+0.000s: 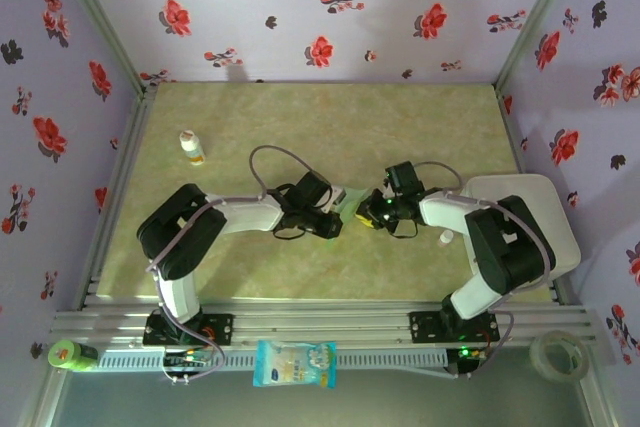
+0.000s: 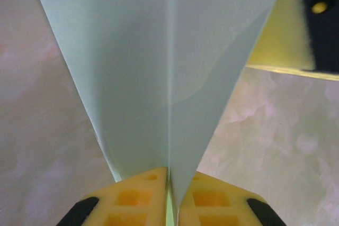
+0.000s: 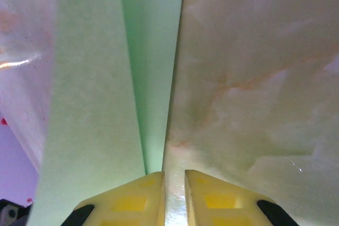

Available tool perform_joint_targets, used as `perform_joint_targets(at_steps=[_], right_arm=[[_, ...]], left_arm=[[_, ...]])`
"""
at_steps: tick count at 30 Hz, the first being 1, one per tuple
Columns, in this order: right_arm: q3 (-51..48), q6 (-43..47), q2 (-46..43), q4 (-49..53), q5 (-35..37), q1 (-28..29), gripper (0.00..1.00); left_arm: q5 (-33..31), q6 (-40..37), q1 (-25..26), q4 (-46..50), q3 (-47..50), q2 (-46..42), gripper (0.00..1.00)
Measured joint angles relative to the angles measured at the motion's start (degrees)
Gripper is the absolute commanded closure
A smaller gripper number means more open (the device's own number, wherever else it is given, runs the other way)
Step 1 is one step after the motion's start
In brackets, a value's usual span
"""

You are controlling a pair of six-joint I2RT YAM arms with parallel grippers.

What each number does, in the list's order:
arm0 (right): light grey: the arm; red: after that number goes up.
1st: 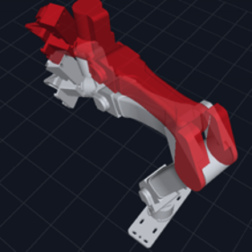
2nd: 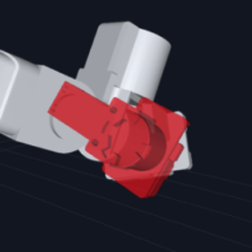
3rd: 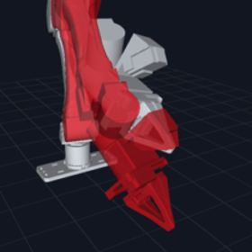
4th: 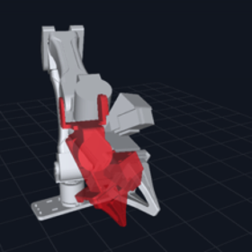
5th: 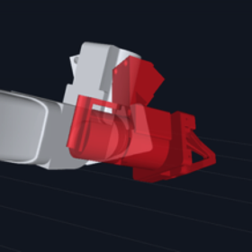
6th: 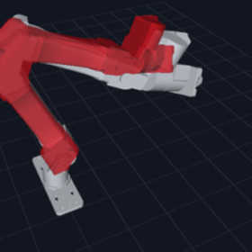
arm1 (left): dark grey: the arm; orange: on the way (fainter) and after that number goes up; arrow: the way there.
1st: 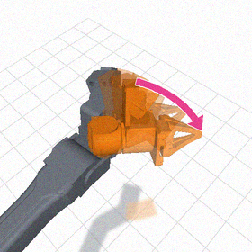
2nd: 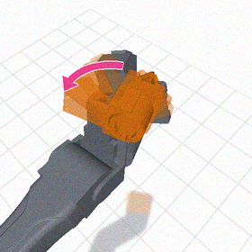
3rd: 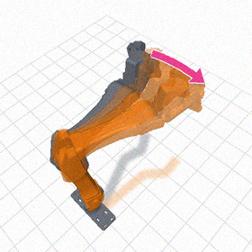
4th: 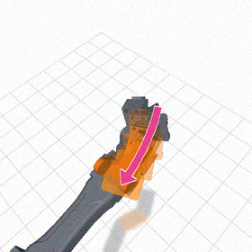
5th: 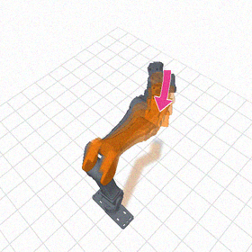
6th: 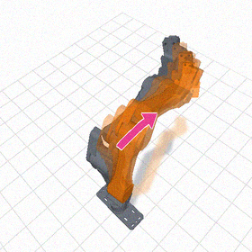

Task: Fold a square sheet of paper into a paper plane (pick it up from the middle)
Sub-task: Fold the wing for the fifth time at the center of the table.

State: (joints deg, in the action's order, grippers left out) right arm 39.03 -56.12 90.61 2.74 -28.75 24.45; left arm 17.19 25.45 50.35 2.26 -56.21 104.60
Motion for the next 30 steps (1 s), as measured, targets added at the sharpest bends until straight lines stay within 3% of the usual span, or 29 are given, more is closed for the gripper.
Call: perform_joint_targets(at_steps=[8, 19, 30], right_arm=[[0.0, 0.0, 1.8, -0.4, 0.0, 0.3, 0.84], [0.0, -0.5, 2.8, -1.3, -0.6, 0.4, 0.87], [0.0, -0.9, 2.8, -1.5, -0.6, 0.4, 0.87]], left_arm=[[0.0, 0.2, 0.0, -0.6, 0.0, -0.2, 0.91], [0.0, 0.6, 0.0, -0.6, 0.0, -0.2, 0.86], [1.0, 1.0, 0.0, -1.2, 0.0, -0.2, 0.97]])
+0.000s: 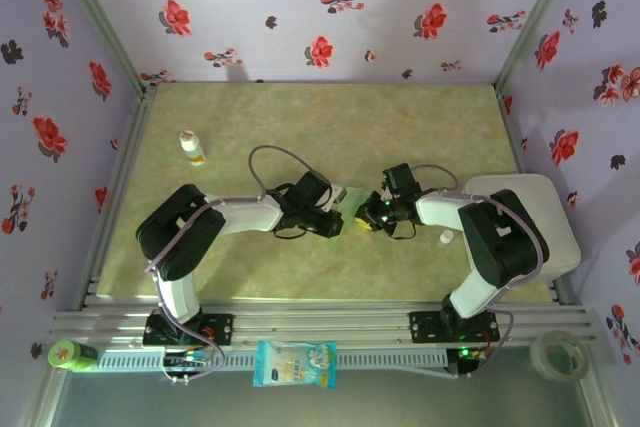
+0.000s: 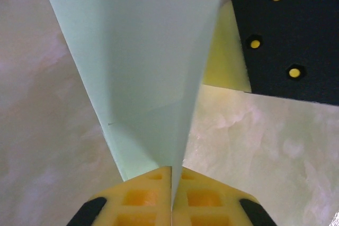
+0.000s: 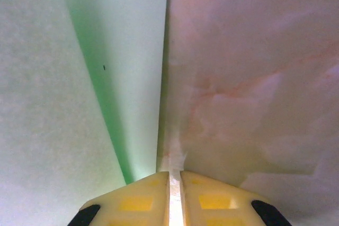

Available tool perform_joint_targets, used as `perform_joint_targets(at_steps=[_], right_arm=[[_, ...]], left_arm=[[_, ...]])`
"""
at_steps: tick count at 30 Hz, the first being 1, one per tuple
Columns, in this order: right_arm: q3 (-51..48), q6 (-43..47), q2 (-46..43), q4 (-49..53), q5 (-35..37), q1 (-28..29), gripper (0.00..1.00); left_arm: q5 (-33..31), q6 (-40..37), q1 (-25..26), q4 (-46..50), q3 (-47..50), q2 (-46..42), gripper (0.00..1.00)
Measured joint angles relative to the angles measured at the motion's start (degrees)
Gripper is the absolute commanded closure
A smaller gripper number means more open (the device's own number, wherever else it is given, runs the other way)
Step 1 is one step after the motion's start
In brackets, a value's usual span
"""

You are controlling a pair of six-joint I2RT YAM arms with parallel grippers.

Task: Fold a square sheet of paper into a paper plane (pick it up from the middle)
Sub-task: Fold the wing for the fifth time at the center of the table.

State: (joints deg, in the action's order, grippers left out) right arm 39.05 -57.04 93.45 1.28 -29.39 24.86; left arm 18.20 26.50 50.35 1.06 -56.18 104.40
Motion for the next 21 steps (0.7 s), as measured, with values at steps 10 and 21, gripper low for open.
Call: perform_joint_targets(at_steps=[10, 21], right_arm=[[0.0, 0.0, 0.1, 0.0, -0.1, 0.0, 0.87], [0.3, 0.0, 0.5, 0.0, -0.5, 0.0, 0.87]], left_arm=[[1.6, 0.0, 0.0, -0.2, -0.5, 2.6, 1.00], [2.5, 0.2, 0.1, 0.0, -1.9, 3.5, 0.91]])
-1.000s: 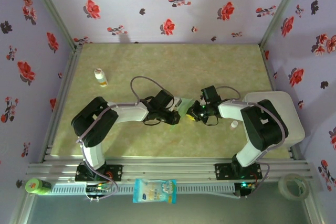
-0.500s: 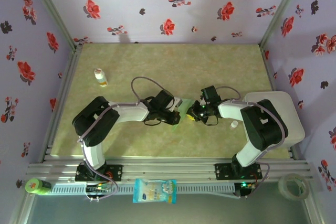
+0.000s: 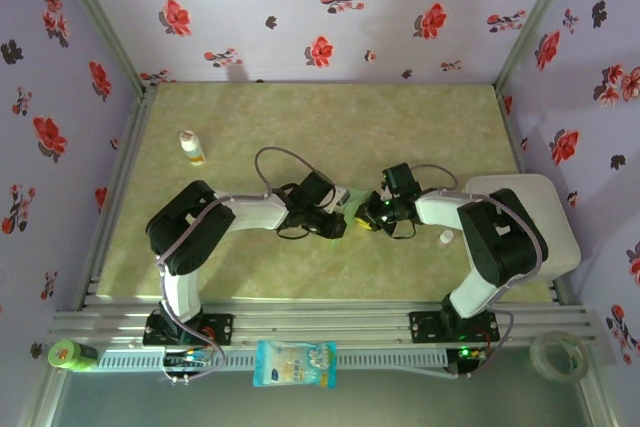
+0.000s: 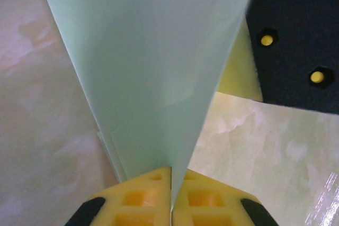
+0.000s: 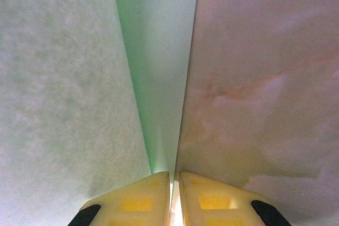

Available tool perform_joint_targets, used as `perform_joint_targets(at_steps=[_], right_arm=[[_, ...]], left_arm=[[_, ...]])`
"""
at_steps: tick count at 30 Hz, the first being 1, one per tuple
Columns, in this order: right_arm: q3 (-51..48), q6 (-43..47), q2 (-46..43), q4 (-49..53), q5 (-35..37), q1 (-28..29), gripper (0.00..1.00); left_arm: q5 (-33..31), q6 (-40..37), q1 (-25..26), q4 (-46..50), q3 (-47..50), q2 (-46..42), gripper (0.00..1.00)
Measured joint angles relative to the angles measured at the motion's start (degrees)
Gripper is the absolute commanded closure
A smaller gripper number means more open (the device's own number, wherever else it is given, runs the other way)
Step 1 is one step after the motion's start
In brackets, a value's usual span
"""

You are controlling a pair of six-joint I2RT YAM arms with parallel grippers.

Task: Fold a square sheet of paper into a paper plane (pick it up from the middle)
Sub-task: Fold the wing for the fifth time at the center of the table.

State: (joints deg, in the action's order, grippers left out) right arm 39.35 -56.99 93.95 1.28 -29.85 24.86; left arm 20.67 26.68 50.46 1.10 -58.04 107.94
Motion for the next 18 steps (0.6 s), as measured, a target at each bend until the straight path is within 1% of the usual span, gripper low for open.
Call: perform_joint_targets(at_steps=[4, 9, 18], right_arm=[[0.2, 0.0, 0.2, 0.1, -0.2, 0.0, 0.87], [0.2, 0.0, 0.3, 0.0, -0.2, 0.0, 0.87], [0.3, 0.0, 0.3, 0.0, -0.2, 0.0, 0.86]], left_arm=[[0.2, 0.2, 0.0, 0.0, 0.0, 0.0, 0.86], [0.3, 0.5, 0.0, -0.3, 0.0, -0.1, 0.84], [-0.5, 0.5, 0.0, -0.5, 0.1, -1.7, 0.85]])
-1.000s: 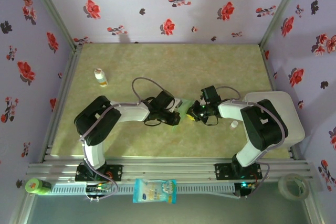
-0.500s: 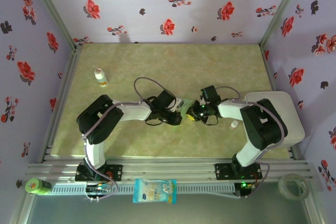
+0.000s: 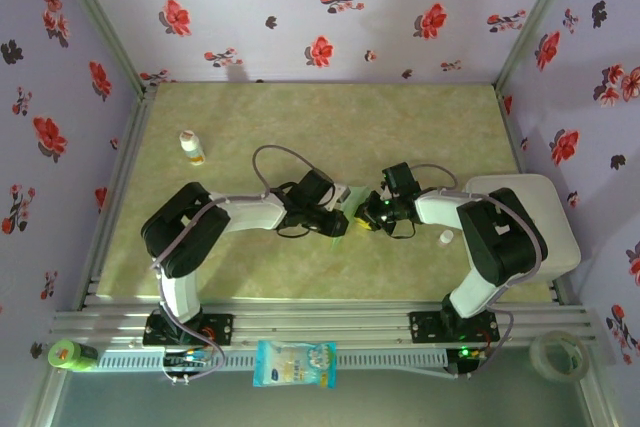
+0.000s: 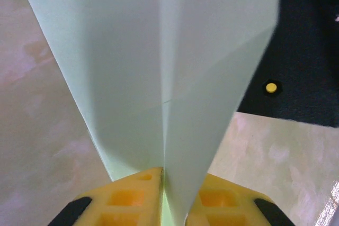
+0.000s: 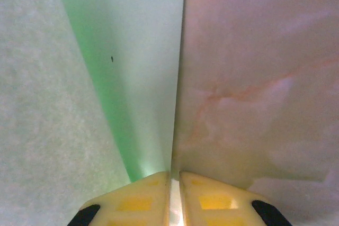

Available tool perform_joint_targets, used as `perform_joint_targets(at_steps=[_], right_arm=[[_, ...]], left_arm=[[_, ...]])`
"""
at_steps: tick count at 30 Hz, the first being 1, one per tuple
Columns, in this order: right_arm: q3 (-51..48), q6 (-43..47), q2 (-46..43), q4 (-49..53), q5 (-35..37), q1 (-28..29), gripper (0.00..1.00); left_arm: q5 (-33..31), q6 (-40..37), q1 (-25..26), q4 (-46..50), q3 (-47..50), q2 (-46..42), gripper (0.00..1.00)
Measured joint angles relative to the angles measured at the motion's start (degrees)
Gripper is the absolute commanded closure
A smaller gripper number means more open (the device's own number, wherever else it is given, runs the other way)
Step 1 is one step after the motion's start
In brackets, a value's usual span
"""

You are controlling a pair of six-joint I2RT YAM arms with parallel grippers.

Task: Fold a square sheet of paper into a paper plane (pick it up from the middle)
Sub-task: Fold the wing for the fifth time at the center of the table.

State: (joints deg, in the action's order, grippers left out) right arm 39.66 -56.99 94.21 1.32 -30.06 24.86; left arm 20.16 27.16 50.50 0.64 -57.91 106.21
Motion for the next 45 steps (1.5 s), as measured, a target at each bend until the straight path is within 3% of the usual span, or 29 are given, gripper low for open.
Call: perform_joint_targets(at_steps=[22, 29, 45], right_arm=[[0.2, 0.0, 0.3, 0.0, -0.2, 0.0, 0.87], [0.3, 0.0, 0.3, 0.2, -0.2, 0.0, 0.87], [0.3, 0.0, 0.3, 0.1, -0.2, 0.0, 0.87]], left_arm=[[0.0, 0.0, 0.0, -0.9, 0.5, -0.1, 0.82], [0.0, 0.0, 0.0, -2.0, 2.1, -0.6, 0.87], [0.0, 0.0, 0.4, -2.8, 2.1, -0.9, 0.80]])
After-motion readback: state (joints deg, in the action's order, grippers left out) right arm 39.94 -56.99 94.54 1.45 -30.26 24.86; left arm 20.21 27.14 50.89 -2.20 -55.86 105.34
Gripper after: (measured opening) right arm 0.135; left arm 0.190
